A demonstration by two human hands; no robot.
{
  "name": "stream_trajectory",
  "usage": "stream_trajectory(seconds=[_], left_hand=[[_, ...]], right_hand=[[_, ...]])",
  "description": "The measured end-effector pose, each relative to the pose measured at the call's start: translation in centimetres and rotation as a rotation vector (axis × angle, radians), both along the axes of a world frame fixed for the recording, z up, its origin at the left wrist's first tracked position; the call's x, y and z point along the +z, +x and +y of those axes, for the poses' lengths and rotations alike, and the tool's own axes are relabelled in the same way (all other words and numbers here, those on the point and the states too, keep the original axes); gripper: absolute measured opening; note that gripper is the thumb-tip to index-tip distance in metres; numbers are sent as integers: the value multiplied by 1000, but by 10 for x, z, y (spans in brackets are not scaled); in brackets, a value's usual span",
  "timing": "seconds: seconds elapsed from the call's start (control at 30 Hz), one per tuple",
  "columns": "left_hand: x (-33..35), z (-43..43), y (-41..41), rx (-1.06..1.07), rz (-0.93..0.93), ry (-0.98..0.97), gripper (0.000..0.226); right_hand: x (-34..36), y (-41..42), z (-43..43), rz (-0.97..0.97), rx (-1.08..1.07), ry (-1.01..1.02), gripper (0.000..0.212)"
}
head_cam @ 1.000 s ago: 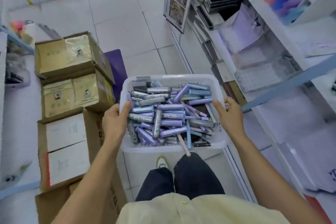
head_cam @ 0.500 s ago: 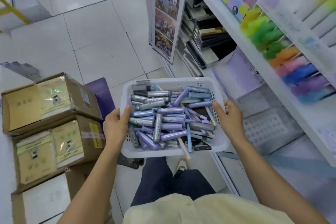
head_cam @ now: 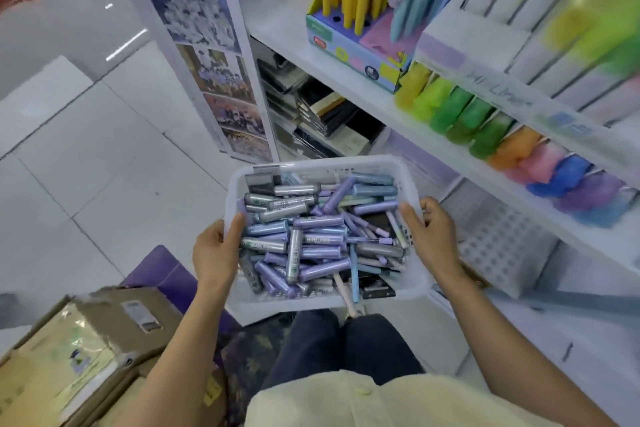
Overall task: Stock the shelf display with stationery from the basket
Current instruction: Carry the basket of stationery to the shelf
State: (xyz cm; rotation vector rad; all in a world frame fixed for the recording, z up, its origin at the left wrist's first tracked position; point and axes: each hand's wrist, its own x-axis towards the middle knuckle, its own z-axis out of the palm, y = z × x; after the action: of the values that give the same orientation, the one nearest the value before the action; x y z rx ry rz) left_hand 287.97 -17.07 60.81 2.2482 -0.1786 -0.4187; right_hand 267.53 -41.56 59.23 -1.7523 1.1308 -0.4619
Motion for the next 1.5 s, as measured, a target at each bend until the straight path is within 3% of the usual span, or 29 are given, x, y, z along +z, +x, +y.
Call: stream_trajectory(seconds=[0.33,0.43,0.57,0.83,1.1,1.5], left_hand=[[-17,-58,52,-293,73,28,73],[-28,-78,75,-428,89,44,68],[-51,-104,112,-627,104,100,60],[-114,-111,128,-823,98,190,54],[-271,-97,80,-820,126,245,55],[-574,-125,48,-851,62,427,55]], right_hand=[[-19,-15,5,70,-236,61,35],[-26,-11,20,56,-382,66,39],[-46,-2,55,42,-623,83,30],[-93,1,107,88,-798,151,38],[-234,-40,120,185,-819,172,32],[-542,-67,93,410,-749,151,27]])
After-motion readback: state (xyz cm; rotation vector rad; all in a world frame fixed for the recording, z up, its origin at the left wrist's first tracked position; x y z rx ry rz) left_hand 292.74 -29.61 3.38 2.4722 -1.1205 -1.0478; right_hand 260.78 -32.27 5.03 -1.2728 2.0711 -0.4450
